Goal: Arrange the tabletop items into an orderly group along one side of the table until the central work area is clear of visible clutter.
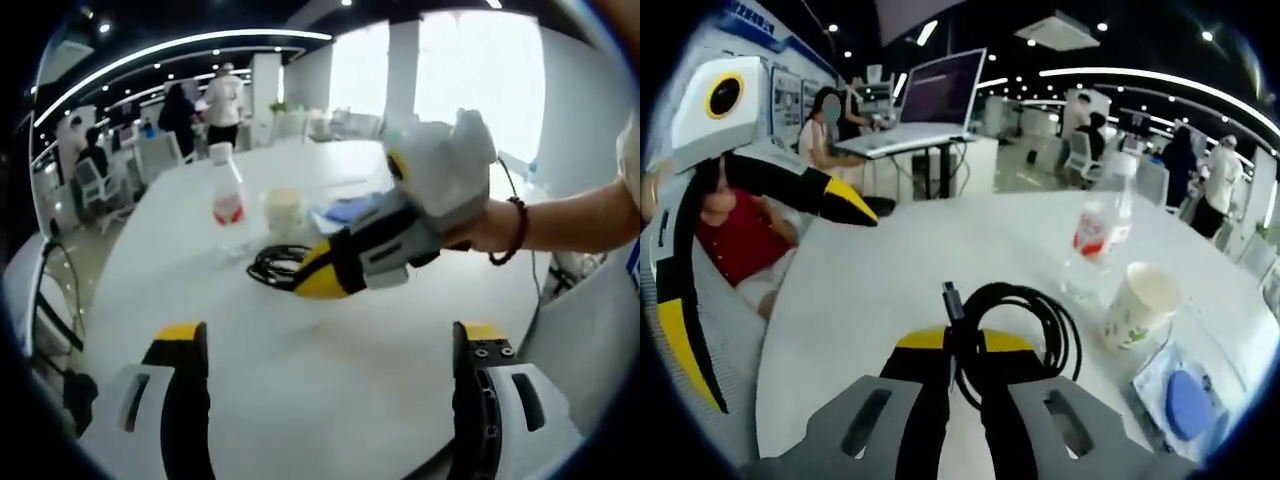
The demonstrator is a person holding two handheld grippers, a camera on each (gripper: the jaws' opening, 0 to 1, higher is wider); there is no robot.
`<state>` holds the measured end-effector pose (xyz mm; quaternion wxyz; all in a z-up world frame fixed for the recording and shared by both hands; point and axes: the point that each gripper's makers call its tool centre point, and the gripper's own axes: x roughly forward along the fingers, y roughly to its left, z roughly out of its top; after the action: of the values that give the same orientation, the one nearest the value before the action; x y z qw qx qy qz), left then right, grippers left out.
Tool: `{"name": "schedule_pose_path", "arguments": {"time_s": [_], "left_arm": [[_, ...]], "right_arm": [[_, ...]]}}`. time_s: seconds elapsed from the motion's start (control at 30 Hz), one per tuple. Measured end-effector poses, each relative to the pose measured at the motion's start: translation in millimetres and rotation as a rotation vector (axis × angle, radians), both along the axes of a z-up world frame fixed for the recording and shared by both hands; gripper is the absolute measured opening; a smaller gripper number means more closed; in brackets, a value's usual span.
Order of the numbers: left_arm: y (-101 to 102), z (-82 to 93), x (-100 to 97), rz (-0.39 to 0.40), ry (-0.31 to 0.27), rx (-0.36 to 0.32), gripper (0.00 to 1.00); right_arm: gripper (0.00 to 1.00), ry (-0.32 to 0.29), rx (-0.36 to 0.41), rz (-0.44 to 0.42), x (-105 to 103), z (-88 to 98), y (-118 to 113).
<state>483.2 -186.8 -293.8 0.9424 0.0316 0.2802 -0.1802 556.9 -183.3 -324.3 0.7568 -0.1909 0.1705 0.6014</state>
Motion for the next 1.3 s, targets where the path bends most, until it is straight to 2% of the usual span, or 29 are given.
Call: {"name": "schedule_pose_path", "arguments": {"time_s": [0.17, 0.43, 0.53, 0.8, 0.87, 0.97, 1.13, 1.3], "left_arm": [[-1.4, 0.9, 0.0, -0.005, -0.003, -0.001, 0.98], [-5.6, 3.4, 0.2, -0.02, -0.015, -0.004, 0.99], [-6.4, 3.7, -0.3, -0.021, -0.014, -0.007, 0.99], [-9.4, 1.9, -1.8, -0.037, -0.008, 0.002, 0.99], [-10.2, 2.1, -1.9, -0.04, -0.008, 0.0, 0.99], [-12.4, 1.6, -2.7, -0.049, -0.006, 0.002, 0.99], [-14.7, 0.6, -3.9, -0.061, -0.002, 0.003, 0.99], [-13.6, 0.7, -3.2, -0.058, -0.003, 0.004, 0.99]], "right_arm": [[0.09, 0.022, 0.032, -0.04, 2.7, 13.3, -8.0], [0.09, 0.013, 0.069, -0.114, 10.9, 37.6, -32.8], [0.08, -0.024, 0.064, -0.132, 13.8, 46.3, -44.7], [0.08, -0.044, 0.075, -0.18, 16.3, 59.7, -75.6], [0.08, -0.02, 0.096, -0.207, 16.9, 64.0, -86.1], [0.08, -0.017, 0.106, -0.23, 18.3, 67.5, -97.8], [0.08, 0.0, 0.122, -0.344, 30.7, 71.8, -131.0], [0.08, -0.001, 0.122, -0.414, 40.4, 72.0, -162.8]]}}
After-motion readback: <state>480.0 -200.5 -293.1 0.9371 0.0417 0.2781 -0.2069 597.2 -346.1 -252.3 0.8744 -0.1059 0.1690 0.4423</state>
